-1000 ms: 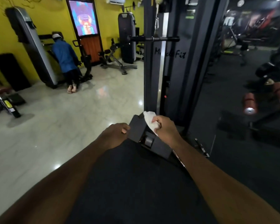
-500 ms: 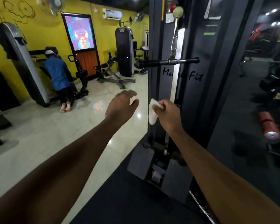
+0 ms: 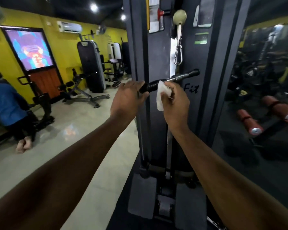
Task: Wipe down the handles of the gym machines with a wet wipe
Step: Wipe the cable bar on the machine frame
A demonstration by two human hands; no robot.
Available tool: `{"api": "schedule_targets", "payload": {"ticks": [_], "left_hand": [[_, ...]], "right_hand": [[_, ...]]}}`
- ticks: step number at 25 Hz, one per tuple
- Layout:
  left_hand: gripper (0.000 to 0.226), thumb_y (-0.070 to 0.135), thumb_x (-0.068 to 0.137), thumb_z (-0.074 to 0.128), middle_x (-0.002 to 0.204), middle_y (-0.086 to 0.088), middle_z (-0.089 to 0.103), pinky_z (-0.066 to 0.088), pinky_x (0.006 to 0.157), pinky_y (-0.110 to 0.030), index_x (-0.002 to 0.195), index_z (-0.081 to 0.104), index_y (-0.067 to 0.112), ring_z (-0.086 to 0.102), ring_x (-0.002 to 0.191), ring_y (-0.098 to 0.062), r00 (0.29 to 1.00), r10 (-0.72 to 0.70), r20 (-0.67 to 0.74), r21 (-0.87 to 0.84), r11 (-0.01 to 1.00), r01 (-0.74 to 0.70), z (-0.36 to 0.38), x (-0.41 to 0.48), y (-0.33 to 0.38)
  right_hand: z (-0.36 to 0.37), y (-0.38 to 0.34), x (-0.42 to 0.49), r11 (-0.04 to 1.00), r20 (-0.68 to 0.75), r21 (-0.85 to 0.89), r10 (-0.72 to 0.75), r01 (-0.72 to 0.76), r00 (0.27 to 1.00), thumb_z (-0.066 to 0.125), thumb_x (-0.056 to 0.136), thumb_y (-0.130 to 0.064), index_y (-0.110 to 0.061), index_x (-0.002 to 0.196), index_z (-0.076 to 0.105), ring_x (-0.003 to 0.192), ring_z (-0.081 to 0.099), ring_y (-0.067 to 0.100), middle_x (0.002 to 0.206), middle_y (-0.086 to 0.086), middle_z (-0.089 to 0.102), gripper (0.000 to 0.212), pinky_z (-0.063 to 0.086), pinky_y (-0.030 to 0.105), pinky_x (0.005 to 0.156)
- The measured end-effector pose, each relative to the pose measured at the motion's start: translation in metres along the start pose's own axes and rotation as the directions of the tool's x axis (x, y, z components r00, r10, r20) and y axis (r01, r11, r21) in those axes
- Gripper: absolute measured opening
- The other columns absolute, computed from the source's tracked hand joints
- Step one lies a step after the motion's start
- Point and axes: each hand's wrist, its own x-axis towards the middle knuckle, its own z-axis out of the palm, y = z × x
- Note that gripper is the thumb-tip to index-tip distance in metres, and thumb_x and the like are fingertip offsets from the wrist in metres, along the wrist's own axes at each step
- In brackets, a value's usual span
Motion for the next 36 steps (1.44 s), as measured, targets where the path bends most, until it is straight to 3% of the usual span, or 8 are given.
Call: {"api": "schedule_targets", "payload": {"ticks": [5,9,14,20,27,29,31,36], "left_hand": [[0.038,0.030,0.090,0.068,0.118,-0.004,0.068,0.038,0.087,-0.022,0.125,0.064,0.019,0.057,0.108,-0.022,0.994,0.108,-0.028,-0.150,0.982,-0.111,0.024,0.022,-0.049],[0.041,0.029,0.088,0.071,0.115,-0.001,0.069,0.034,0.084,-0.013,0.126,0.064,0.015,0.059,0.104,-0.018,0.991,0.098,-0.090,-0.210,0.971,-0.115,0.051,0.019,-0.073],[0.043,0.026,0.086,0.074,0.109,-0.005,0.071,0.043,0.083,-0.019,0.126,0.065,0.014,0.062,0.098,-0.018,0.996,0.009,-0.090,-0.253,0.967,-0.032,0.087,0.020,-0.104],[0.043,0.025,0.083,0.077,0.112,-0.004,0.071,0.038,0.085,-0.008,0.122,0.067,0.011,0.061,0.098,-0.012,0.989,0.022,-0.144,-0.278,0.959,-0.062,0.107,0.039,-0.127],[0.043,0.033,0.084,0.068,0.113,-0.004,0.071,0.029,0.093,0.002,0.120,0.068,0.010,0.054,0.106,-0.008,0.980,0.119,-0.160,-0.283,0.946,-0.161,0.121,0.053,-0.141],[0.042,0.035,0.085,0.065,0.113,-0.003,0.071,0.030,0.094,0.000,0.119,0.068,0.010,0.055,0.107,-0.008,0.974,0.151,-0.166,-0.308,0.931,-0.197,0.125,0.058,-0.147],[0.042,0.035,0.085,0.066,0.112,-0.003,0.071,0.033,0.095,-0.004,0.118,0.068,0.009,0.056,0.106,-0.010,0.965,0.191,-0.179,-0.327,0.914,-0.241,0.129,0.061,-0.154],[0.043,0.038,0.085,0.065,0.113,-0.003,0.070,0.038,0.095,-0.016,0.118,0.068,0.010,0.057,0.108,-0.013,0.957,0.239,-0.166,-0.389,0.876,-0.286,0.140,0.067,-0.160]], "right_hand": [[0.055,0.008,0.018,0.982,-0.086,-0.102,-0.170,0.161,0.982,0.061,0.095,-0.004,-0.002,0.111,0.069,0.100,0.054,-0.013,0.107,-0.002,0.058,0.018,0.042,0.006,0.089],[0.086,0.030,0.004,0.960,0.084,-0.082,-0.261,0.268,0.962,0.056,0.095,0.000,0.002,0.122,0.064,0.116,0.058,0.016,0.121,0.014,0.061,0.029,0.050,0.031,0.100],[0.098,0.080,0.014,0.912,0.254,-0.257,-0.255,0.319,0.933,0.042,0.094,-0.005,0.002,0.125,0.063,0.119,0.054,0.029,0.125,0.019,0.060,0.038,0.045,0.039,0.104],[0.117,0.086,0.028,0.838,0.375,-0.369,-0.262,0.403,0.889,0.053,0.100,-0.030,-0.034,0.114,0.062,0.114,0.053,-0.007,0.114,-0.038,0.054,0.017,0.046,0.023,0.102],[0.128,0.104,0.039,0.919,0.193,-0.347,-0.125,0.187,0.973,0.050,0.099,-0.011,-0.011,0.117,0.069,0.115,0.054,0.008,0.120,-0.001,0.065,0.026,0.044,0.029,0.103],[0.129,0.105,0.043,0.842,0.221,-0.450,-0.216,0.296,0.951,0.048,0.095,-0.006,-0.004,0.119,0.066,0.118,0.053,0.020,0.121,0.012,0.064,0.031,0.043,0.034,0.105],[0.131,0.105,0.047,0.749,0.431,-0.495,-0.229,0.441,0.873,0.043,0.097,-0.016,-0.006,0.127,0.061,0.125,0.052,0.021,0.129,0.011,0.061,0.036,0.041,0.038,0.110],[0.123,0.101,0.063,0.766,0.305,-0.554,-0.179,0.327,0.935,0.040,0.098,-0.017,-0.009,0.120,0.067,0.121,0.056,0.016,0.124,0.006,0.064,0.035,0.043,0.038,0.107]]}}
